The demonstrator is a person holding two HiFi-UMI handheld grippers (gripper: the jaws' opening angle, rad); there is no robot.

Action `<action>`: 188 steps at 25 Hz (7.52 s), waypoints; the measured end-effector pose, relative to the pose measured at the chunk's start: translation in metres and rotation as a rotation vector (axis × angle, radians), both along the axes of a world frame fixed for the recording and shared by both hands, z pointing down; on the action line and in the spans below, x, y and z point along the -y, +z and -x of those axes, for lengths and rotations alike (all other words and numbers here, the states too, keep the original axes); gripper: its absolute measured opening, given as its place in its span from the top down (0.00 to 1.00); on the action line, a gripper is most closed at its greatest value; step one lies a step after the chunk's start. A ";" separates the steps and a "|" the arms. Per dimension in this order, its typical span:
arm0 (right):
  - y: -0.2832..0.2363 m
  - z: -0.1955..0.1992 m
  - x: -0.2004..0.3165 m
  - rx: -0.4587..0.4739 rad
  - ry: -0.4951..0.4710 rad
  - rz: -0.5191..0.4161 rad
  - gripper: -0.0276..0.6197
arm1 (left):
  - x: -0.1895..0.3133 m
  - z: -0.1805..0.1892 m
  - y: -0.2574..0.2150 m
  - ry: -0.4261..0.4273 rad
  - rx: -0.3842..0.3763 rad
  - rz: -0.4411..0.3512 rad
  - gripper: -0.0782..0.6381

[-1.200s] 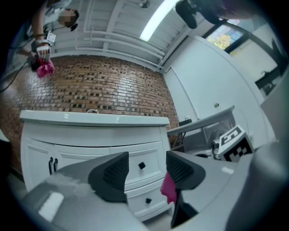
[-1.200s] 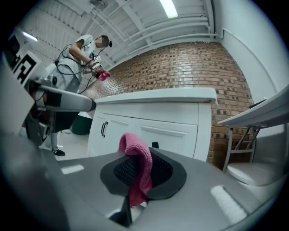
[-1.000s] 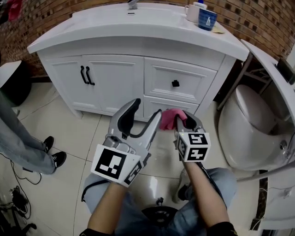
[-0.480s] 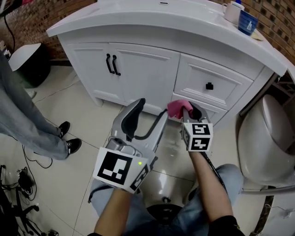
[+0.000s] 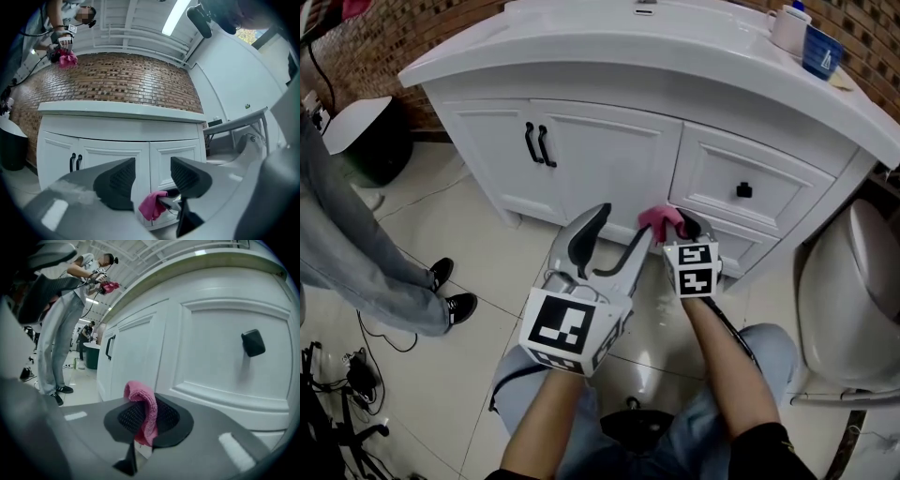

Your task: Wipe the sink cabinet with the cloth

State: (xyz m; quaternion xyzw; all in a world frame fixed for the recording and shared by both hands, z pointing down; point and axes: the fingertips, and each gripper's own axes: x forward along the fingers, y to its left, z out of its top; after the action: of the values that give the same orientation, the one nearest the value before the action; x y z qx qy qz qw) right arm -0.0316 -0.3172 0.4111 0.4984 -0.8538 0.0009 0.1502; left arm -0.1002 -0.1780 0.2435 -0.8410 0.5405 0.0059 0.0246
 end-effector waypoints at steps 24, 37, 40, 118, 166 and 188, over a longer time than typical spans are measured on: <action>0.028 -0.255 -0.017 0.079 0.546 0.151 0.91 | 0.047 -0.061 0.023 0.134 0.004 0.042 0.57; 0.054 -0.012 0.009 0.076 -0.050 0.172 0.91 | 0.053 -0.034 0.032 0.049 0.031 0.069 0.57; 0.058 -0.027 0.011 0.079 0.015 0.163 0.91 | 0.054 -0.028 0.032 0.040 0.036 0.073 0.57; 0.165 -0.068 0.012 0.277 0.226 0.369 0.91 | 0.054 -0.033 0.056 0.097 0.084 0.168 0.56; 0.214 -0.203 -0.007 0.037 0.464 0.477 0.91 | 0.051 -0.045 0.051 0.131 0.076 0.155 0.56; -0.040 -0.166 -0.080 0.276 0.244 0.055 0.91 | -0.005 -0.045 0.019 0.101 0.075 0.069 0.56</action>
State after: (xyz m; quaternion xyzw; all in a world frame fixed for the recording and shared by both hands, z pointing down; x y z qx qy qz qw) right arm 0.1347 -0.2368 0.3711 0.5890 -0.7993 0.1107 0.0436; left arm -0.0553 -0.1728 0.2623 -0.8672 0.4958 -0.0432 0.0156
